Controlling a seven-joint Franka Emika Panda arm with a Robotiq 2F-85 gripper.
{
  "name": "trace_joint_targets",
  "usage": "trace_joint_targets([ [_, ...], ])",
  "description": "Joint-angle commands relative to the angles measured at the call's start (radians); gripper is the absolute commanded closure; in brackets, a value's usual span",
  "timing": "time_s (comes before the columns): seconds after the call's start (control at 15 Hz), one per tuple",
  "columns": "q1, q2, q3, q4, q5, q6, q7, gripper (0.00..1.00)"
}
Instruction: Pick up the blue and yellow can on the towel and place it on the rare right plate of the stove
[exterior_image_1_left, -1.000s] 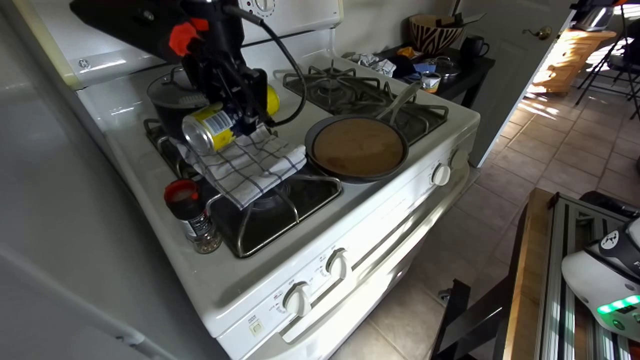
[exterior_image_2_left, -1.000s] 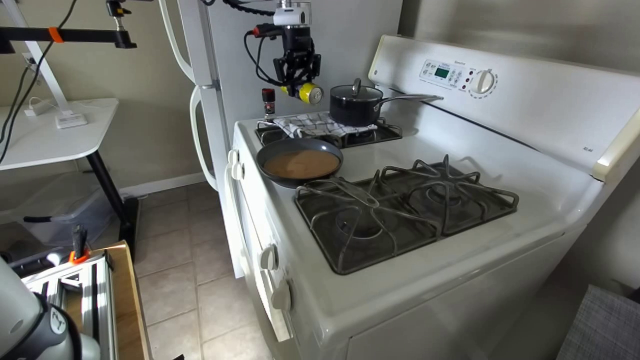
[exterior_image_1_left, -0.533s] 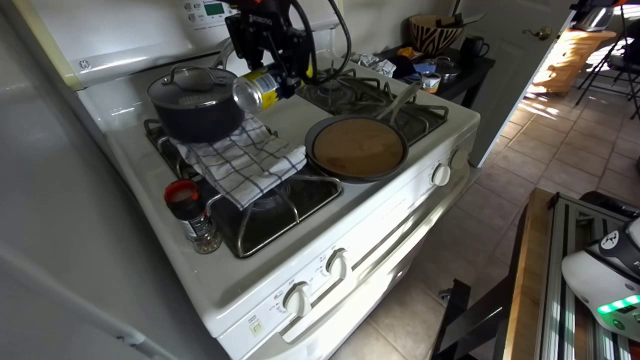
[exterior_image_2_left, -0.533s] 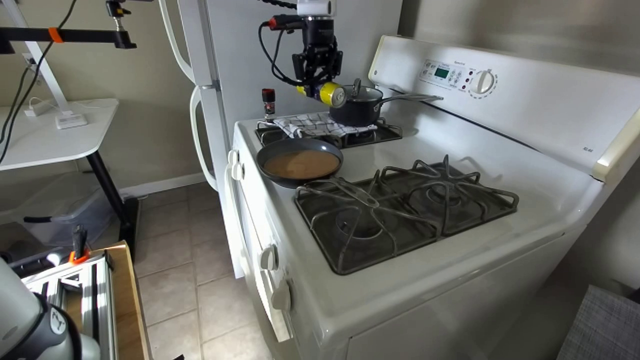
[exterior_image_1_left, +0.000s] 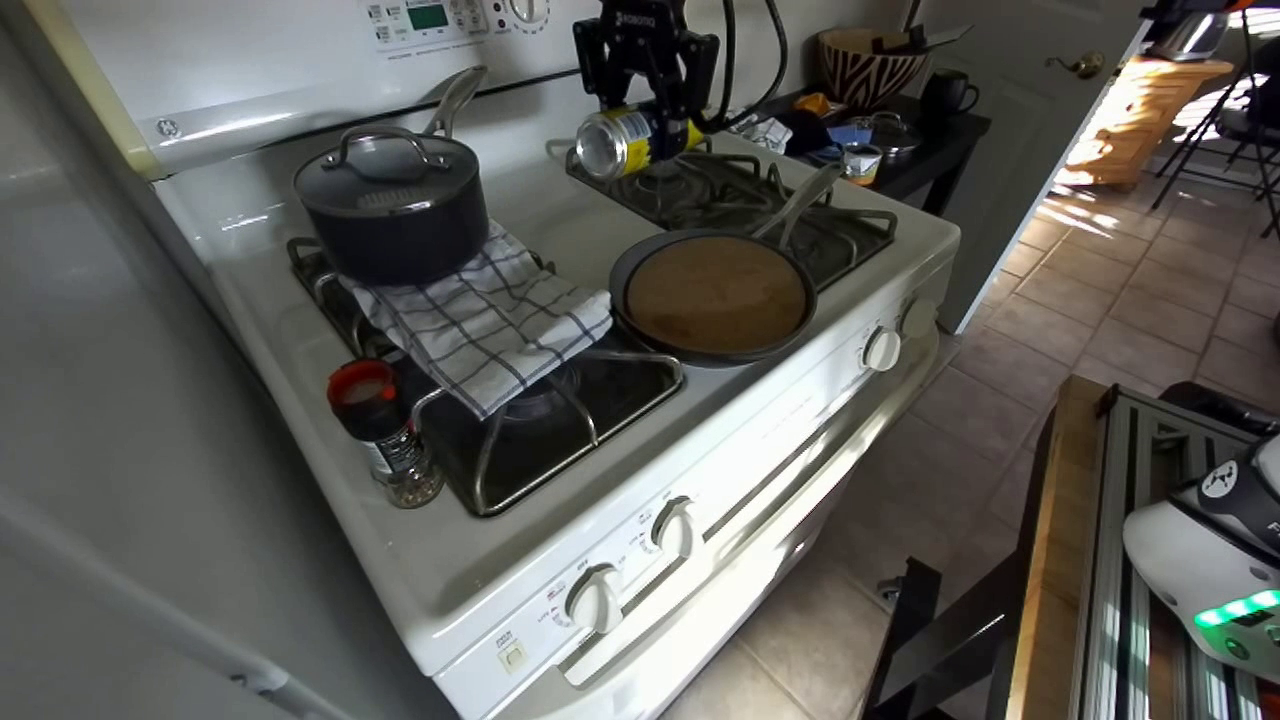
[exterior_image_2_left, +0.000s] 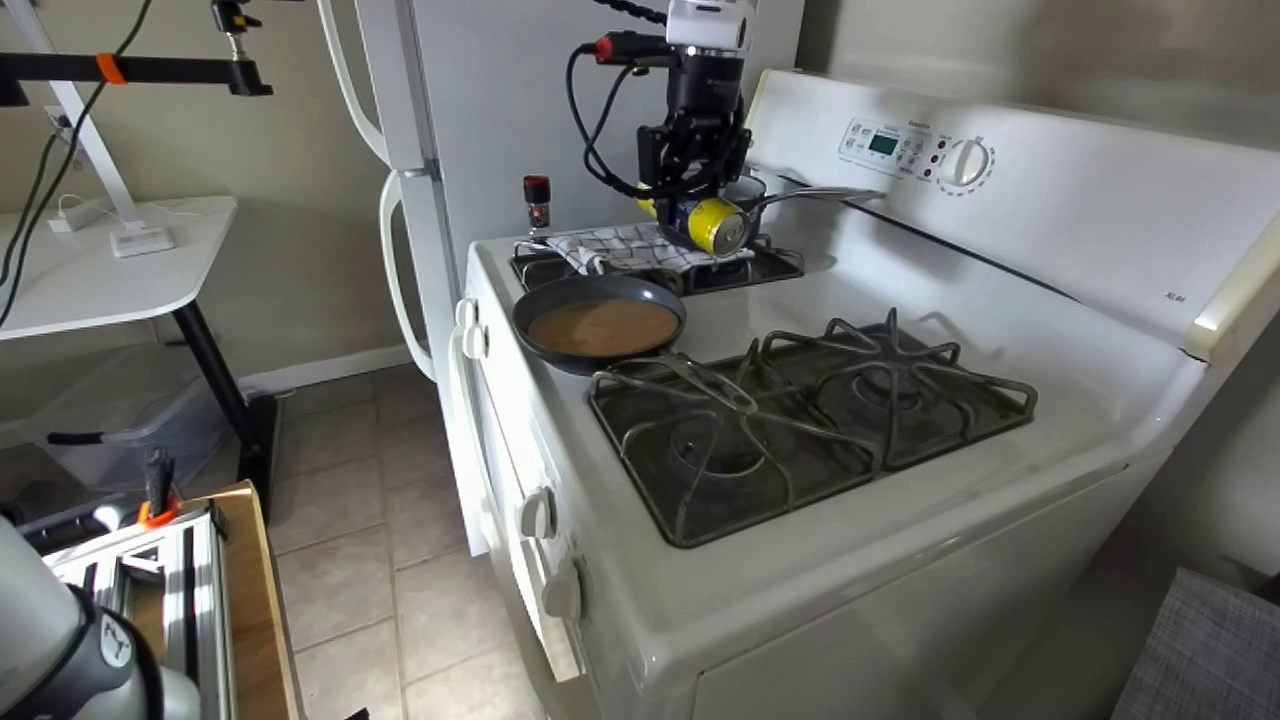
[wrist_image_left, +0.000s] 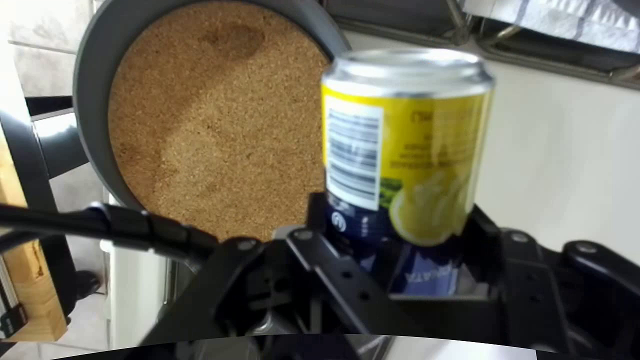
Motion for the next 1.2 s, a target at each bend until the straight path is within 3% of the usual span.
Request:
trace_joint_targets([
  [0.0,0.001,0.009,0.001,0.007,0.012,0.007,-0.007,0.64],
  [0.2,-0.022,0.029,-0.026,0.016,-0.046,0.032,-0.066,0.64],
  [0.53,-0.094,0.109,-0.092,0.089,-0.187,0.037,-0.408,0.64],
  [0.87,-0.195,0.235,-0.120,0.274,-0.101,0.022,-0.770,0.64],
  [1.0,-0.211,0.287,-0.130,0.362,-0.075,-0.007,-0.823,0.64],
  [1.13,-0.202,0.330,-0.157,0.444,-0.044,-0.061,-0.719,0.64],
])
